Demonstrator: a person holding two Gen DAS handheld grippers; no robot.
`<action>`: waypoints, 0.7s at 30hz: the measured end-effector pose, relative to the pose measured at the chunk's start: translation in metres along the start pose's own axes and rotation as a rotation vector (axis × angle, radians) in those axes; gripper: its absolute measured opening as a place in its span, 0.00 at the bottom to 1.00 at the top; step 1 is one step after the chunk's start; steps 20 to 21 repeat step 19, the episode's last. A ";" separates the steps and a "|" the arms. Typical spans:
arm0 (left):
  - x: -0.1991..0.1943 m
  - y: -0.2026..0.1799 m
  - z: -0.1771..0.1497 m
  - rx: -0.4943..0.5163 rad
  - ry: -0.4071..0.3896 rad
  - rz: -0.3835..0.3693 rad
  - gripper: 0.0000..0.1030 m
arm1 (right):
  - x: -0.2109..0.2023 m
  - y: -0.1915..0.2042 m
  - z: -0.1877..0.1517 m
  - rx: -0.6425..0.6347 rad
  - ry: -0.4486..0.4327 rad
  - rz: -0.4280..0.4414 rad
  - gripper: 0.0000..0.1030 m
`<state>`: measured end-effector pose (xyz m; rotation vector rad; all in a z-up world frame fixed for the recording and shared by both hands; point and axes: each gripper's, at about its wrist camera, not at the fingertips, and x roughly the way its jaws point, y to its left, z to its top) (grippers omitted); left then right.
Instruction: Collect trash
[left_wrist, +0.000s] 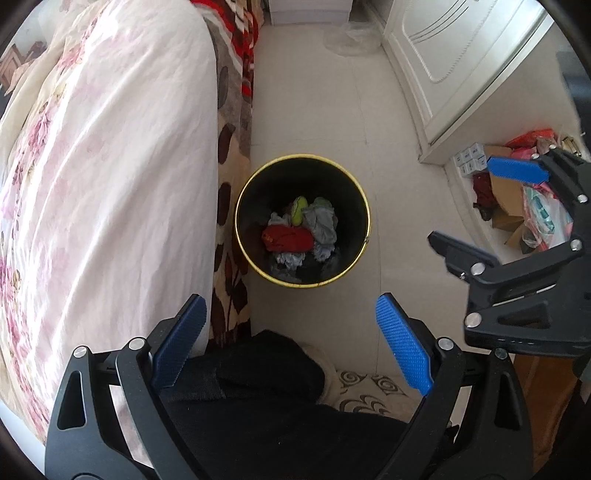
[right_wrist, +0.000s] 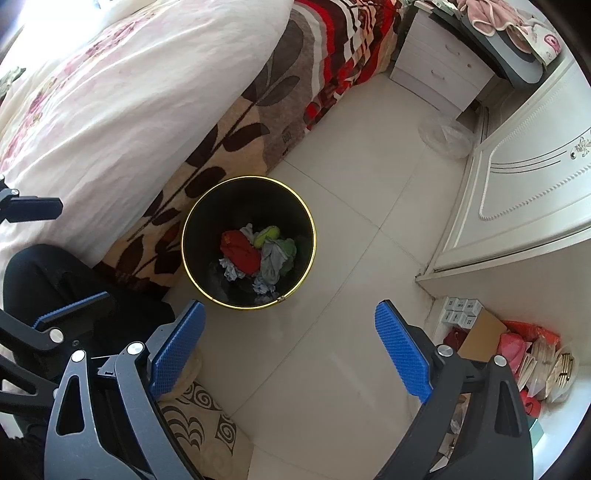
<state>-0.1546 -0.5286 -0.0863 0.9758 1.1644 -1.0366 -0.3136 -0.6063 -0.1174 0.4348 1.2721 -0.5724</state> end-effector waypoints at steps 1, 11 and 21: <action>-0.001 -0.001 0.001 0.000 -0.010 0.002 0.89 | 0.000 0.000 0.000 0.001 0.000 0.000 0.86; 0.002 0.001 0.001 -0.033 0.017 0.010 0.90 | 0.001 -0.003 -0.004 0.013 0.004 0.000 0.86; 0.001 -0.001 -0.002 -0.038 0.027 0.045 0.90 | -0.001 -0.001 -0.006 0.007 0.005 0.000 0.86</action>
